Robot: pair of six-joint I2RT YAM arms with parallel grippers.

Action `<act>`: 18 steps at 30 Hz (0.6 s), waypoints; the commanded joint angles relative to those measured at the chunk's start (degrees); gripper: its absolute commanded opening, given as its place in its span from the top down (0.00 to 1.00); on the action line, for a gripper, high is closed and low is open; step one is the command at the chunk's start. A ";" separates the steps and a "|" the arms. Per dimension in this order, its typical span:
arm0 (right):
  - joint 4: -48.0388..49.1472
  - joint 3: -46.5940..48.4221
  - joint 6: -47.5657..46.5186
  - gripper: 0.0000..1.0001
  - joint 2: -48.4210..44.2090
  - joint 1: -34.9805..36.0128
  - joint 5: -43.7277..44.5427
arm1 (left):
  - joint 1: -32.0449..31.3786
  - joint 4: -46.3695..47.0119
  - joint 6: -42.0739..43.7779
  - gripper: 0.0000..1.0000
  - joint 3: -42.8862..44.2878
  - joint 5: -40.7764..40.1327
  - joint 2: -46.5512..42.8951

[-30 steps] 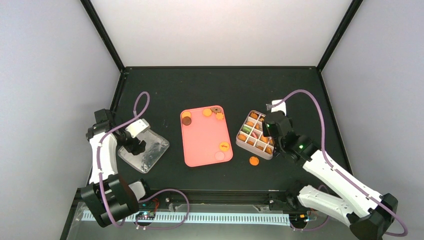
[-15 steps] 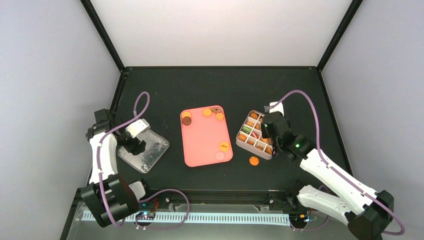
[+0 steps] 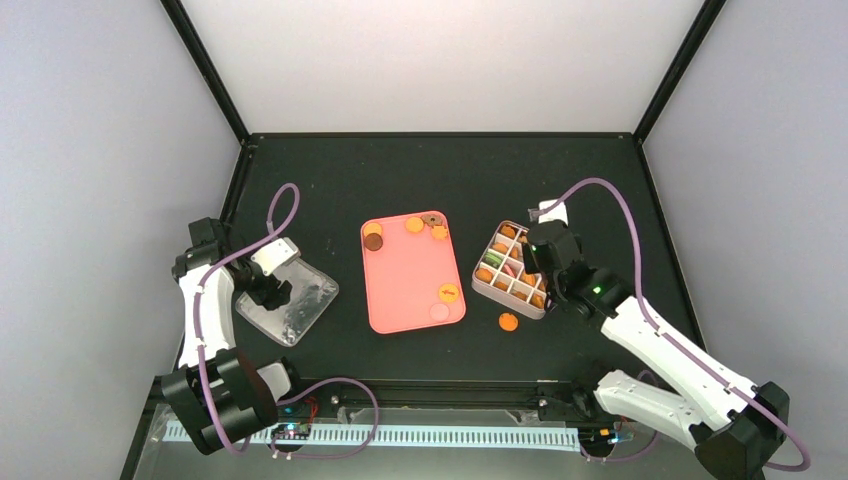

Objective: Pack the cookies
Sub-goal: Adjust the fake cookies in the empty pocket of the box, then place the clamp on the plate.

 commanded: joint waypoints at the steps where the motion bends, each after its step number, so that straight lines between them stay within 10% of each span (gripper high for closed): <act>1: 1.09 2.54 -0.78 0.76 -0.62 -0.40 0.57 | -0.03 -0.99 0.91 0.13 1.56 0.67 -0.06; 9: 3.93 9.33 0.32 0.75 3.96 0.66 -13.17 | -0.02 -1.21 1.78 0.13 0.34 0.77 0.50; 18: 2.42 24.63 10.66 0.78 30.06 9.93 -23.36 | -2.97 -0.19 5.22 0.14 -7.52 2.91 -0.80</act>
